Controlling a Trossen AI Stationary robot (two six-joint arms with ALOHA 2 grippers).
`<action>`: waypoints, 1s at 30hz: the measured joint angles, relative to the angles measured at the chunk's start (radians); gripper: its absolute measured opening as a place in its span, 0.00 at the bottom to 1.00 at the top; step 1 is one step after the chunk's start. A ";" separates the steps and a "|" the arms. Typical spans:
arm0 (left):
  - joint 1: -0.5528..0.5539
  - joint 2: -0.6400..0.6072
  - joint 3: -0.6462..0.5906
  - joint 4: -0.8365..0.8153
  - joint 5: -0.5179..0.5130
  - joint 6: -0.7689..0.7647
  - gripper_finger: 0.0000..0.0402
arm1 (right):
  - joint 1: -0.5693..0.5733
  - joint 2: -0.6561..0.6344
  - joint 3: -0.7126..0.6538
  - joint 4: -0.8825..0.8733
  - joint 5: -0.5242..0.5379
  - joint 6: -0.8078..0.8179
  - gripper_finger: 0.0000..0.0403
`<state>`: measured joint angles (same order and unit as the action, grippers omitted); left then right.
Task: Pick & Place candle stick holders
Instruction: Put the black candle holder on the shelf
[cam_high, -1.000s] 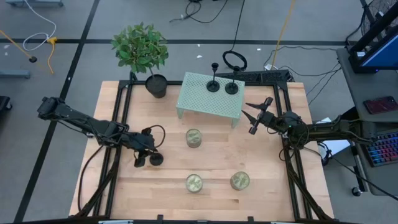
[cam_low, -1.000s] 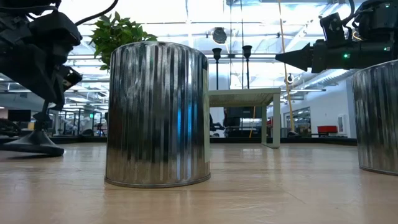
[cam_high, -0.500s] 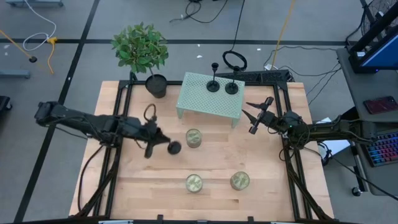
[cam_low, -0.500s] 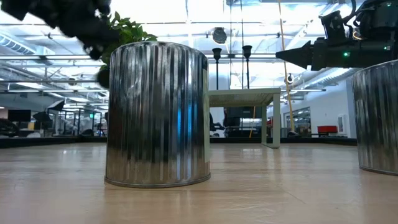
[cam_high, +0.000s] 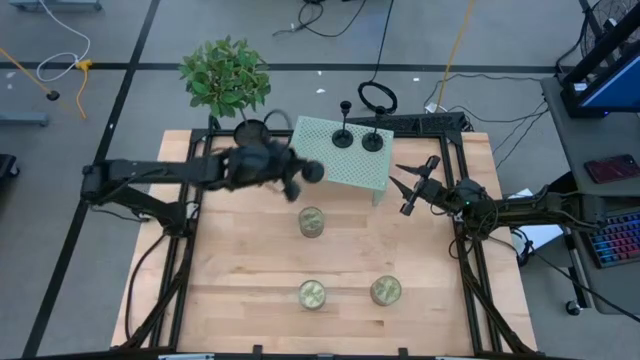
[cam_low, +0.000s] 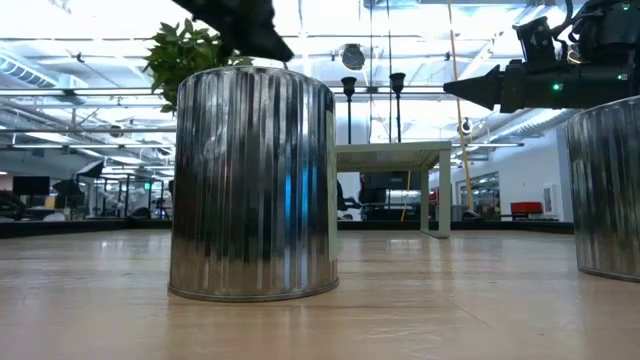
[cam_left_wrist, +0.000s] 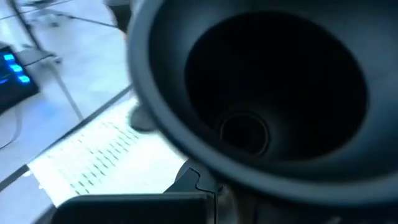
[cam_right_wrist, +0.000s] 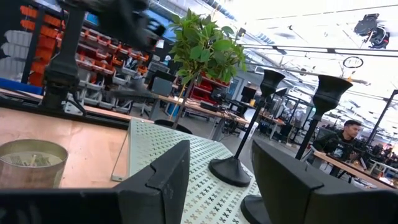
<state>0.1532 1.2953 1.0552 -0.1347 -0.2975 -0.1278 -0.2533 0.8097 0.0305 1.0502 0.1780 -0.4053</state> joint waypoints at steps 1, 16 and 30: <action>0.023 0.028 0.029 -0.005 -0.001 0.003 0.04 | 0.000 0.000 0.000 0.000 0.000 0.000 0.41; 0.287 0.338 0.346 -0.137 0.026 -0.006 0.03 | 0.000 0.000 0.000 -0.001 0.000 0.000 0.41; 0.364 0.368 0.346 -0.161 0.092 -0.023 0.04 | 0.000 0.000 0.000 -0.001 0.000 0.000 0.41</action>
<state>0.5176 1.6634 1.4014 -0.2955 -0.2058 -0.1513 -0.2532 0.8097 0.0304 1.0496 0.1783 -0.4057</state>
